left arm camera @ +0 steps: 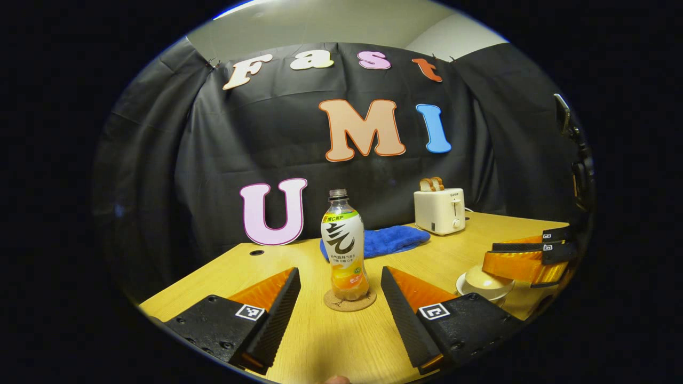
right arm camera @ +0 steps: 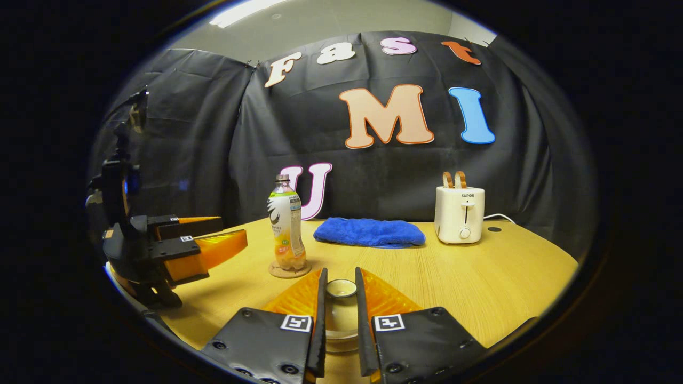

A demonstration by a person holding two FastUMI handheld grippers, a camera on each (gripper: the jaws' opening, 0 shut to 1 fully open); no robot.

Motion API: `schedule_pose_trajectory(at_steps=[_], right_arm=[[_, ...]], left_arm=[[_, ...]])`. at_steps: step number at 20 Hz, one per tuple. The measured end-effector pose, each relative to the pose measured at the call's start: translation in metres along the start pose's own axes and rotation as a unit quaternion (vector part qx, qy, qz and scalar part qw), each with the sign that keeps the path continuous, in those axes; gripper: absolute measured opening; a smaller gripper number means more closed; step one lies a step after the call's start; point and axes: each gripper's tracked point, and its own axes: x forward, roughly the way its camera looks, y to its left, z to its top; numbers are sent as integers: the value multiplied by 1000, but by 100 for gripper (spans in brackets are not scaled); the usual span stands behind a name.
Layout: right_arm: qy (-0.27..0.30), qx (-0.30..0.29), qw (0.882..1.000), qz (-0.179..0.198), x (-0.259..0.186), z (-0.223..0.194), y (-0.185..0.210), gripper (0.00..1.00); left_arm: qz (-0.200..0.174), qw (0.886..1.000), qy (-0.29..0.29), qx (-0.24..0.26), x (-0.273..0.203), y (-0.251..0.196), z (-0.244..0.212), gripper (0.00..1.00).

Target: Open the teacup lid with one hand, grasp the water bottle and pour water into the teacup with the other hand; after pouring, place the water bottle on the coaster and then close the teacup lid.

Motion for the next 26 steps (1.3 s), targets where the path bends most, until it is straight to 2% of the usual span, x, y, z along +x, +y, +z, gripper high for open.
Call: schedule_pose_trajectory(at_steps=[5, 8, 10, 11, 12, 14, 15, 17, 18, 22, 23, 26], right_arm=[[6, -5, 1000, 1, 4, -9, 6, 27], [11, -11, 1000, 0, 4, -12, 7, 30], [9, -13, 1000, -2, 3, -10, 7, 29], [9, -14, 1000, -3, 2, -12, 6, 34], [8, -15, 1000, -5, 1, -12, 6, 32], [2, -18, 1000, -4, 0, -10, 6, 35], [0, -19, 1000, -4, -2, -7, 6, 43], [-9, -21, 1000, -5, -5, -3, 4, 47], [-17, -23, 1000, -9, -8, 1, 1, 60], [-39, -26, 999, -24, -19, 11, -14, 67], [-42, -28, 998, -27, -24, 14, -19, 75], [-50, -34, 997, -41, -35, 17, -35, 78]], left_arm=[[-1, 1000, 2, -9, -5, -1, -5, 89], [0, 1000, -1, -9, -9, 0, -5, 89], [0, 1000, -1, -11, -9, 0, -5, 89], [-1, 1000, 0, -12, -9, 0, -5, 88], [0, 1000, 1, -14, -9, 0, -5, 89], [0, 1000, 3, -16, -11, 0, -7, 89], [1, 1000, 4, -17, -11, 1, -8, 89], [3, 1000, 4, -18, -13, 2, -9, 89], [4, 1000, 4, -17, -15, 3, -8, 89], [5, 1000, 7, -17, -22, 5, -13, 89], [4, 1000, 10, -19, -24, 6, -16, 89], [0, 999, 16, -29, -32, 3, -22, 89]])
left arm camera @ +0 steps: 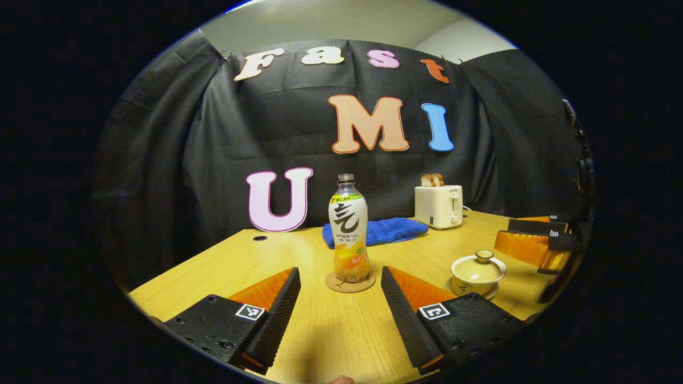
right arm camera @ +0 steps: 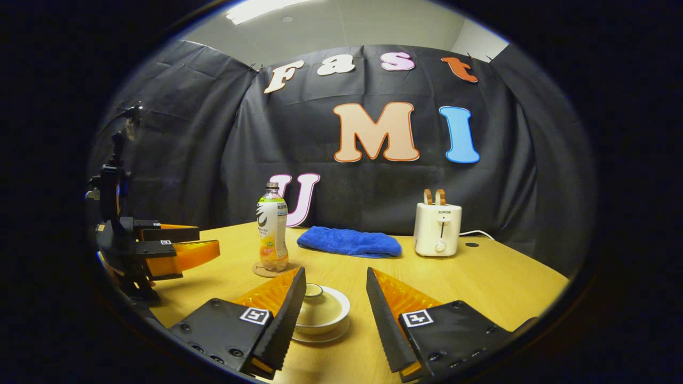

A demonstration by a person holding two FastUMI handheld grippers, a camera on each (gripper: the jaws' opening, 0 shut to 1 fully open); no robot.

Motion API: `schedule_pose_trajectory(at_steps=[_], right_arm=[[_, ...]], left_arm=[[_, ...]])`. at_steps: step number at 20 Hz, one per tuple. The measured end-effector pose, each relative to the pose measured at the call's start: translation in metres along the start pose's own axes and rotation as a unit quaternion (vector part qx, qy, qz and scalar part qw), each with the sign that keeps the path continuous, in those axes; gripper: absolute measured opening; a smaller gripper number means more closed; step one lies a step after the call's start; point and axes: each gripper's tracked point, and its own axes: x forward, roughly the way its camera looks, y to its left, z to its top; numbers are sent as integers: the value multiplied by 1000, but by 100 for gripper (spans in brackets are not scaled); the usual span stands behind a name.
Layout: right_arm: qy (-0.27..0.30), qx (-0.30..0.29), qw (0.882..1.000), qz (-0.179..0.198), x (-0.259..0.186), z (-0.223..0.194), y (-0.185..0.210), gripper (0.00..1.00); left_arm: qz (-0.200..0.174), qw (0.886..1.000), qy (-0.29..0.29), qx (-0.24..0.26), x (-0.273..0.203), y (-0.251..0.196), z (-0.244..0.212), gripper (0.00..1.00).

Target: Open the teacup lid with one hand, grasp the water bottle and pour water into the teacup with the other hand; after pouring, place the water bottle on the coaster and then close the teacup lid.

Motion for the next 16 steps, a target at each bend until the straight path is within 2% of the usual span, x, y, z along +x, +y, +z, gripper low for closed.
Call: schedule_pose_trajectory(at_steps=[1, 2, 3, 4, 5, 16], right_arm=[[0, 1, 1000, -3, -4, -2, -4, 79], [0, 2, 1000, -5, -7, -2, -7, 75], [1, 3, 1000, -7, -9, -5, -10, 75], [2, 3, 1000, -10, -10, -5, -12, 67], [2, 4, 1000, -11, -12, -4, -15, 75], [8, 32, 999, -15, -12, -14, -17, 74]], left_arm=[[-2, 1000, 3, -4, -2, 0, -3, 89], [-2, 1000, 6, -7, -3, -2, -6, 89], [-3, 1000, 9, -9, -6, -2, -8, 89], [-3, 1000, 9, -10, -9, -3, -7, 89], [-2, 1000, 5, -11, -10, -3, -6, 89], [10, 1000, -18, -10, -19, -2, 0, 89]])
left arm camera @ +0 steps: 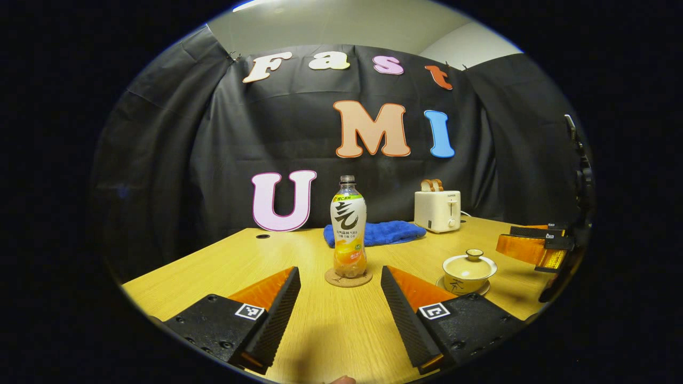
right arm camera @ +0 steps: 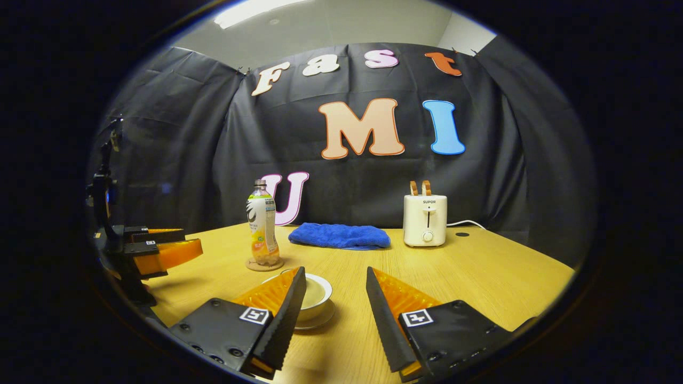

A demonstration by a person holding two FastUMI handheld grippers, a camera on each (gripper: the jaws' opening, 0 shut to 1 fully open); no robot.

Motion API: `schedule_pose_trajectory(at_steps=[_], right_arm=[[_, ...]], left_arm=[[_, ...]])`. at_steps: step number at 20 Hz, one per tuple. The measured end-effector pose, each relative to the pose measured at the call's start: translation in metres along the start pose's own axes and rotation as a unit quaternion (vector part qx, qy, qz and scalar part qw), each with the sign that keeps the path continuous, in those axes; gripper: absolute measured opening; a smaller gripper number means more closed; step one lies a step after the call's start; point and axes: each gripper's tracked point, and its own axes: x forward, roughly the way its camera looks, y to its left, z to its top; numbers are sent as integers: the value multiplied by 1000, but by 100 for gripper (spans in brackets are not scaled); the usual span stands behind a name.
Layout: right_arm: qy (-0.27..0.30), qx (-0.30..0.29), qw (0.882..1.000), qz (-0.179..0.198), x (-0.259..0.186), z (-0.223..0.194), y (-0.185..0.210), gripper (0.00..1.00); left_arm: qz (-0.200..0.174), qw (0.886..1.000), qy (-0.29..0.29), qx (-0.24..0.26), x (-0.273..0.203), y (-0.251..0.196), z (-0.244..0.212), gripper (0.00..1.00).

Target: Open the teacup lid with one hand, grasp the water bottle and pour water into the teacup with the other hand; after pouring, place the water bottle on the coaster and then close the teacup lid.

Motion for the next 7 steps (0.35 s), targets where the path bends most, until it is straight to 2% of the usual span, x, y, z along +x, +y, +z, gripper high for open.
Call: schedule_pose_trajectory(at_steps=[4, 7], right_arm=[[-10, -4, 1000, -1, -3, 3, 2, 81], [-17, -5, 1000, -8, -5, 5, 0, 81]], left_arm=[[5, 1000, -2, -1, 0, 2, 2, 89], [11, 1000, -6, -3, -1, 3, 2, 89]])
